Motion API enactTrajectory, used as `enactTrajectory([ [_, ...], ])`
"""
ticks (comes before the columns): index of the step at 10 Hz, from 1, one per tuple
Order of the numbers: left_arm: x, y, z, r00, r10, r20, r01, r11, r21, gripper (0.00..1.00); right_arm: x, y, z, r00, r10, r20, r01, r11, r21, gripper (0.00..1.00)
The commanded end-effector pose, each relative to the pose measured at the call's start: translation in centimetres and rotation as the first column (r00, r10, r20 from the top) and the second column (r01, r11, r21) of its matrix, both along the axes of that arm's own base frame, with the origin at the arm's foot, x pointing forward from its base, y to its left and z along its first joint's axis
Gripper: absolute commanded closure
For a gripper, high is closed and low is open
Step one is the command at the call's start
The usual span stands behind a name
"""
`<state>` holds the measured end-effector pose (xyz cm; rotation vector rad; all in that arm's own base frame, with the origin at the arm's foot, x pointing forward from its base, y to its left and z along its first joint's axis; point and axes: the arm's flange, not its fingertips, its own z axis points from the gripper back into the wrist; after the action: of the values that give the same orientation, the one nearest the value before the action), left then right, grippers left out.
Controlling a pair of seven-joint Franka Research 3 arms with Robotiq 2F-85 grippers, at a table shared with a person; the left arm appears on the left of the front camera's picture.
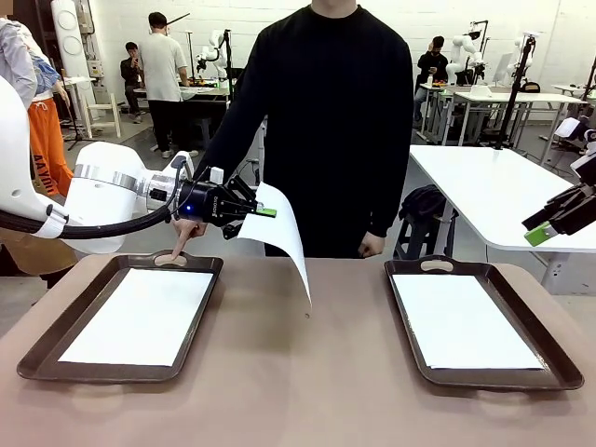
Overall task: Sort the A4 documents.
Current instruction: Place the A4 Paper in the designated Handle tray.
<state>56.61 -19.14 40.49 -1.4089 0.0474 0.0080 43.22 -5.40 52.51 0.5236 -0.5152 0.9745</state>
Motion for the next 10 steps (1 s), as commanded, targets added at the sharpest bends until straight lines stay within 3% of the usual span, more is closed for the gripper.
enactTrajectory([
  [1,0.0,-0.1,0.1,1.000,-0.002,0.006,0.002,1.000,-0.002,1.00,0.0,0.0,-0.1,1.000,-0.006,0.004,0.006,1.000,-0.007,0.00],
  [6,0.0,0.0,0.0,1.000,0.000,0.000,0.000,1.000,0.000,0.99,0.0,0.0,-0.1,1.000,-0.006,0.004,0.006,1.000,-0.007,0.00],
  [8,-1.2,1.8,1.1,0.996,-0.085,0.031,0.083,0.995,0.050,0.99,0.0,0.0,-0.1,1.000,-0.006,0.004,0.006,1.000,-0.007,0.00],
  [10,-2.3,5.4,0.7,0.985,-0.171,-0.004,0.169,0.974,0.153,0.99,0.0,0.0,-0.1,1.000,-0.006,0.004,0.006,1.000,-0.007,0.00],
])
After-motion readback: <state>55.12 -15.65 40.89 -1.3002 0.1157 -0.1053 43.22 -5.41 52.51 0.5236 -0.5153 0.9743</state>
